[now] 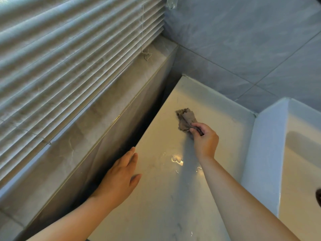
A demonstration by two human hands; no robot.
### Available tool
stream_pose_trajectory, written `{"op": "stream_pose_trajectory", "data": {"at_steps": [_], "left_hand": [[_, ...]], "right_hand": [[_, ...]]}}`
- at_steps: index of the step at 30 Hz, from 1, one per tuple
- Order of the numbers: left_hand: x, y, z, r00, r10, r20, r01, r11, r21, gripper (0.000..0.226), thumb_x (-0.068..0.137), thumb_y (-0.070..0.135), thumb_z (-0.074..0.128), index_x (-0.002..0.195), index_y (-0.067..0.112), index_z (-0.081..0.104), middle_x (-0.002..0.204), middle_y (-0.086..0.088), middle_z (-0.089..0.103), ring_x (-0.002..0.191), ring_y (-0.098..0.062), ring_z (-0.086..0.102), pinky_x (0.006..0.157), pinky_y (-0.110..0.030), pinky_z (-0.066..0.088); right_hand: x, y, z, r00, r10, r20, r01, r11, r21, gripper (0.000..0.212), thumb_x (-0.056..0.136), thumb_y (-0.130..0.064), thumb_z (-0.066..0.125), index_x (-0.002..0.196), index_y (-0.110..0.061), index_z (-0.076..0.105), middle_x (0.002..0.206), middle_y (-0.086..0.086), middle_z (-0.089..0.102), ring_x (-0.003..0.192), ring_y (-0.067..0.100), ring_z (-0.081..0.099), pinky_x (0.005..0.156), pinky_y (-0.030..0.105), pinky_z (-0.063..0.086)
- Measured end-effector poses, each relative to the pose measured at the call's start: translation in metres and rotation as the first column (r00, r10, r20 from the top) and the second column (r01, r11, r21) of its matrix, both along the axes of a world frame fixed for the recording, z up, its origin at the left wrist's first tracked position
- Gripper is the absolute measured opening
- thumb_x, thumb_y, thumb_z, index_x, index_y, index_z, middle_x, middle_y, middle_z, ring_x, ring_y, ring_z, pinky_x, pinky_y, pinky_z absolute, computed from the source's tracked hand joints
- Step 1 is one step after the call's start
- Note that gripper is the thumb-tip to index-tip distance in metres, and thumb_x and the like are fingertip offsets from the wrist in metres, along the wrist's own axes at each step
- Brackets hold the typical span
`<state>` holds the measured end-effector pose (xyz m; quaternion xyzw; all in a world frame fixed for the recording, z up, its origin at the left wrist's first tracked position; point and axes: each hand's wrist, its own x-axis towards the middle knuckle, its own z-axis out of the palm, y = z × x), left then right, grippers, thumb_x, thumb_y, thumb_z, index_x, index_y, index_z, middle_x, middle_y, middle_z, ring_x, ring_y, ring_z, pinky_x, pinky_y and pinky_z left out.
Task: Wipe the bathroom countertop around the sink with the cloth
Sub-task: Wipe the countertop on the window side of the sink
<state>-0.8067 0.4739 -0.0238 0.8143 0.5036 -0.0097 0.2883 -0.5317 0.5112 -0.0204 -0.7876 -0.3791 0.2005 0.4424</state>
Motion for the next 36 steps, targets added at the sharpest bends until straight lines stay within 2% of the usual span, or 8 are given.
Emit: {"op": "stream_pose_trajectory", "data": {"at_steps": [3,6,11,16,19,22,27,36], "left_hand": [[0.002,0.0,0.003,1.0,-0.019,-0.021,0.019,1.0,0.006,0.069,0.097,0.048,0.033,0.151,0.018,0.002,0.157,0.007,-0.017,0.145,-0.012,-0.007,0.114,-0.022,0.0],[0.004,0.0,0.004,0.997,-0.072,-0.014,0.073,0.997,0.04,0.07,0.097,0.046,0.036,0.151,0.019,0.001,0.158,0.006,-0.013,0.142,-0.01,-0.017,0.114,-0.025,-0.005],[0.016,-0.008,0.004,0.983,-0.179,-0.047,0.183,0.975,0.126,0.067,0.09,0.048,0.037,0.146,0.012,0.031,0.152,-0.005,0.03,0.141,-0.022,0.025,0.115,-0.035,0.02],[0.028,-0.013,-0.002,0.976,-0.169,-0.141,0.189,0.971,0.145,0.066,0.088,0.052,0.032,0.137,0.01,0.047,0.143,-0.01,0.044,0.132,-0.029,0.04,0.107,-0.044,0.038],[0.03,-0.014,-0.006,0.973,-0.166,-0.162,0.192,0.967,0.165,0.066,0.088,0.053,0.032,0.136,0.01,0.048,0.142,-0.009,0.044,0.13,-0.029,0.04,0.106,-0.044,0.038],[0.028,-0.014,-0.008,0.964,-0.177,-0.2,0.217,0.956,0.2,0.066,0.088,0.054,0.029,0.134,0.01,0.05,0.141,-0.008,0.045,0.129,-0.028,0.039,0.105,-0.043,0.035],[0.031,-0.016,-0.009,0.962,-0.165,-0.216,0.206,0.961,0.183,0.077,0.093,0.06,0.007,0.137,0.01,0.047,0.141,-0.009,0.044,0.129,-0.029,0.039,0.105,-0.041,0.033],[0.03,-0.014,-0.006,0.972,-0.156,-0.176,0.188,0.964,0.187,0.078,0.091,0.063,0.011,0.135,0.012,0.049,0.14,-0.007,0.046,0.129,-0.025,0.035,0.105,-0.037,0.03]], "right_hand": [[-0.01,-0.013,-0.005,0.999,0.044,-0.014,-0.045,0.999,-0.011,0.022,0.079,-0.005,0.07,0.092,-0.022,0.073,0.092,-0.005,0.073,0.088,0.011,0.067,0.085,0.03,0.053],[-0.022,-0.038,-0.005,0.993,0.119,-0.022,-0.12,0.992,-0.028,0.023,0.079,-0.004,0.07,0.092,-0.023,0.074,0.091,-0.008,0.072,0.088,0.009,0.067,0.084,0.026,0.053],[-0.04,-0.074,-0.005,0.986,0.165,-0.019,-0.166,0.985,-0.037,0.024,0.078,-0.004,0.072,0.09,-0.024,0.074,0.09,-0.021,0.069,0.089,-0.002,0.065,0.084,0.02,0.051],[-0.046,-0.089,0.002,0.989,0.112,-0.1,-0.116,0.993,-0.035,0.025,0.076,-0.002,0.073,0.086,-0.025,0.075,0.089,-0.023,0.069,0.089,-0.003,0.065,0.086,0.021,0.051],[-0.028,-0.082,0.015,0.987,0.017,-0.158,-0.008,0.998,0.056,0.025,0.076,-0.001,0.073,0.084,-0.026,0.075,0.09,-0.014,0.072,0.088,0.005,0.068,0.081,0.026,0.053],[0.006,-0.066,0.022,0.994,-0.068,-0.089,0.08,0.988,0.132,0.025,0.076,-0.001,0.073,0.086,-0.024,0.073,0.09,-0.008,0.072,0.086,0.006,0.068,0.08,0.025,0.053],[0.054,-0.049,0.006,0.979,-0.201,-0.042,0.203,0.978,0.05,0.018,0.079,-0.003,0.07,0.091,-0.015,0.074,0.091,-0.001,0.072,0.085,0.011,0.067,0.083,0.022,0.052],[0.028,-0.074,-0.01,0.992,-0.122,-0.019,0.122,0.992,-0.025,0.019,0.08,-0.008,0.07,0.093,-0.022,0.074,0.089,-0.01,0.072,0.079,-0.002,0.064,0.076,0.009,0.046]]}}
